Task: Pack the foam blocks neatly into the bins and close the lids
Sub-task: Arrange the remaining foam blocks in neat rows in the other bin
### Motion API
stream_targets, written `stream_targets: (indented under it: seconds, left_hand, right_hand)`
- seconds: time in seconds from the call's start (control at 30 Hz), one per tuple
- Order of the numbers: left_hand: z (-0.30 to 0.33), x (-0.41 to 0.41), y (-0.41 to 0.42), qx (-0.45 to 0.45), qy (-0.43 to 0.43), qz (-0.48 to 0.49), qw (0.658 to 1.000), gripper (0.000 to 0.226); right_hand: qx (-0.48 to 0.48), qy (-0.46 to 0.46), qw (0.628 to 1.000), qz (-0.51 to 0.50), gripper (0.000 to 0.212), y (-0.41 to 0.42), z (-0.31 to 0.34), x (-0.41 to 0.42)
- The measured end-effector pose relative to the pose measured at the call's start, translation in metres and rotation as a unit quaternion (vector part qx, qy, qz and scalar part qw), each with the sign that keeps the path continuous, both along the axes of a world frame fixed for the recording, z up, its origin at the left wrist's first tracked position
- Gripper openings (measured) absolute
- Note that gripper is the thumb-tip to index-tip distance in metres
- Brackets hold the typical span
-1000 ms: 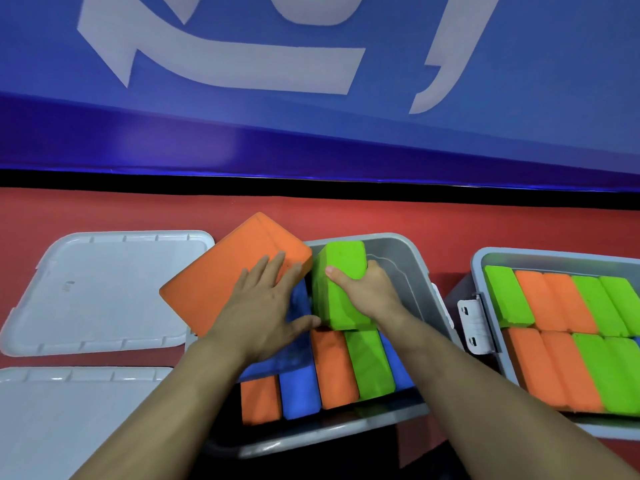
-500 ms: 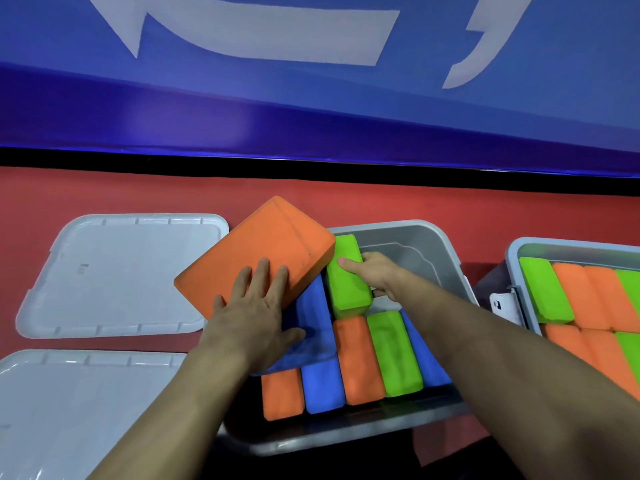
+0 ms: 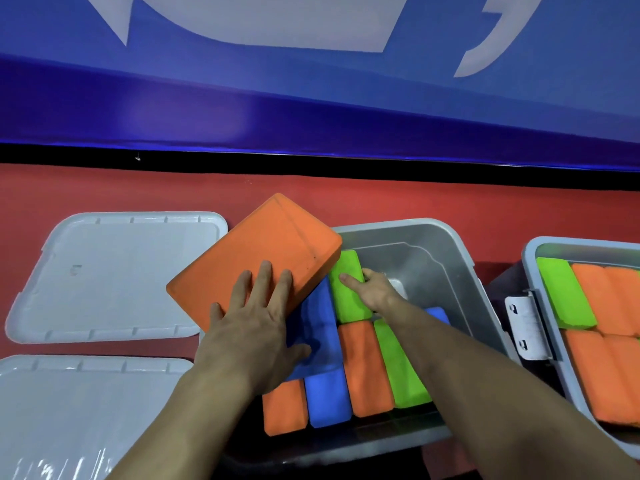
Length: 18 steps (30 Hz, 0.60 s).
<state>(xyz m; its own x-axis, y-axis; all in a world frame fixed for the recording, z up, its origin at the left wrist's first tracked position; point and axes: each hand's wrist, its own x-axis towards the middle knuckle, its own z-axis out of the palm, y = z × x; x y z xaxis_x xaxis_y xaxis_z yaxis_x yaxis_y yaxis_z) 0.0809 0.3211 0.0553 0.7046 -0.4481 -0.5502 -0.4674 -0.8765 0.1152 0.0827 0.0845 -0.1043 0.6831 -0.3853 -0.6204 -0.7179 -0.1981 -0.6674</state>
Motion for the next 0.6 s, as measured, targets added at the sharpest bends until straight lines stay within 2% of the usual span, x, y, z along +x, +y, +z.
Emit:
stream_targets:
  seconds: [0.2, 0.3, 0.37, 0.47, 0.6]
  left_hand:
    - [0.000, 0.001, -0.002, -0.034, 0.007, 0.028, 0.999, 0.098]
    - [0.001, 0.004, -0.002, -0.081, 0.022, 0.070, 0.994, 0.089]
    - [-0.001, 0.008, 0.000, -0.131, 0.008, 0.132, 0.983, 0.084]
    - [-0.003, 0.018, 0.005, -0.200, -0.039, 0.273, 0.940, 0.092]
    - [-0.006, 0.030, 0.018, -0.244, -0.042, 0.494, 0.834, 0.115]
  right_hand:
    - [-0.053, 0.034, 0.998, 0.026, 0.055, 0.002, 0.007, -0.002]
    - [-0.081, 0.050, 0.994, 0.063, 0.064, 0.008, 0.043, -0.008]
    - [-0.084, 0.028, 0.994, 0.063, 0.063, 0.010, 0.069, -0.014]
    - [-0.048, -0.028, 0.997, 0.050, 0.053, 0.012, 0.109, -0.029]
    - [-0.010, -0.105, 0.994, 0.027, 0.051, 0.030, 0.149, -0.058]
